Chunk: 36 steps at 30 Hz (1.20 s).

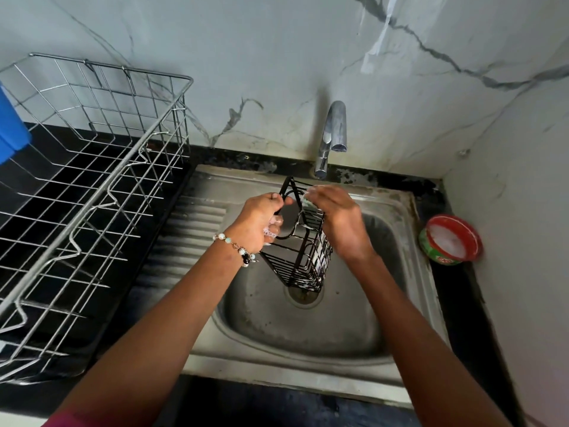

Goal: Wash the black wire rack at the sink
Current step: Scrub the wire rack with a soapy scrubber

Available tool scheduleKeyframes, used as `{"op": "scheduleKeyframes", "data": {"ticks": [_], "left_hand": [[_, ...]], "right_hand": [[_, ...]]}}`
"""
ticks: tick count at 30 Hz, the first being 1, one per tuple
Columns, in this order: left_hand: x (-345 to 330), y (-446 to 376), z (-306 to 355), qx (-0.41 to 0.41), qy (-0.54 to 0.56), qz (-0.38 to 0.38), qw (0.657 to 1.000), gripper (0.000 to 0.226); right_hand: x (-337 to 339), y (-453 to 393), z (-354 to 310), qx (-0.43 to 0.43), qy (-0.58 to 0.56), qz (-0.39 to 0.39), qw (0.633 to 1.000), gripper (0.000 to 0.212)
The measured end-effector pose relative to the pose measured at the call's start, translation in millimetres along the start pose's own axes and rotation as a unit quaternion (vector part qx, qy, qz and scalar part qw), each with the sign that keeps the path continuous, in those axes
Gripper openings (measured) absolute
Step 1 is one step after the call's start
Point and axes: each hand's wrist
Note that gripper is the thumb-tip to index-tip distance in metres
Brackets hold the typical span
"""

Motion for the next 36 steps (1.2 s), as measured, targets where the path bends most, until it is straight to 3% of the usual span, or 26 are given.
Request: {"op": "scheduleKeyframes", "data": {"ticks": [7, 13, 15, 18, 21, 23, 29, 34, 36], "left_hand": [[3.7, -8.3, 7.0, 0.020, 0.059, 0.042, 0.997, 0.025], [7.5, -14.5, 4.1, 0.048, 0.146, 0.064, 0.986, 0.025], [10.2, -16.9, 2.6, 0.061, 0.196, 0.046, 0.978, 0.029], [15.6, -20.3, -0.3, 0.070, 0.260, 0.009, 0.963, 0.035], [17.0, -22.0, 0.1, 0.065, 0.283, -0.003, 0.957, 0.035], [17.5, -21.7, 2.7, 0.068, 0.284, 0.004, 0.957, 0.034], [22.6, -18.2, 8.8, 0.067, 0.321, 0.028, 0.944, 0.030], [24.1, -24.7, 6.2, 0.085, 0.388, 0.010, 0.918, 0.033], [24.0, -26.5, 4.8, 0.086, 0.414, 0.001, 0.906, 0.037]], "right_hand": [[-8.6, 17.1, -19.9, -0.048, 0.014, 0.056, 0.997, 0.051], [-25.3, 59.6, -44.5, -0.125, -0.207, -0.018, 0.970, 0.041], [-23.7, 64.2, -41.4, -0.104, -0.188, -0.047, 0.976, 0.043], [-16.0, 60.4, -18.5, -0.026, -0.117, 0.035, 0.992, 0.027], [-14.6, 44.4, -9.5, -0.009, -0.050, 0.089, 0.995, 0.049], [-17.5, 39.5, -18.0, -0.020, -0.056, 0.107, 0.992, 0.053], [-13.4, 43.1, -19.0, 0.053, -0.063, 0.067, 0.994, 0.045], [-19.1, 34.3, -6.1, -0.116, -0.067, 0.164, 0.977, 0.032], [-32.0, 33.5, -19.5, -0.136, -0.067, 0.197, 0.969, 0.035]]}}
Point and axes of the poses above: each hand's wrist, its own y-axis away from the middle knuckle, its own x-axis out of the back of the hand, z = x × y, and after that the axes turned 13 degrees about -y, right-handed
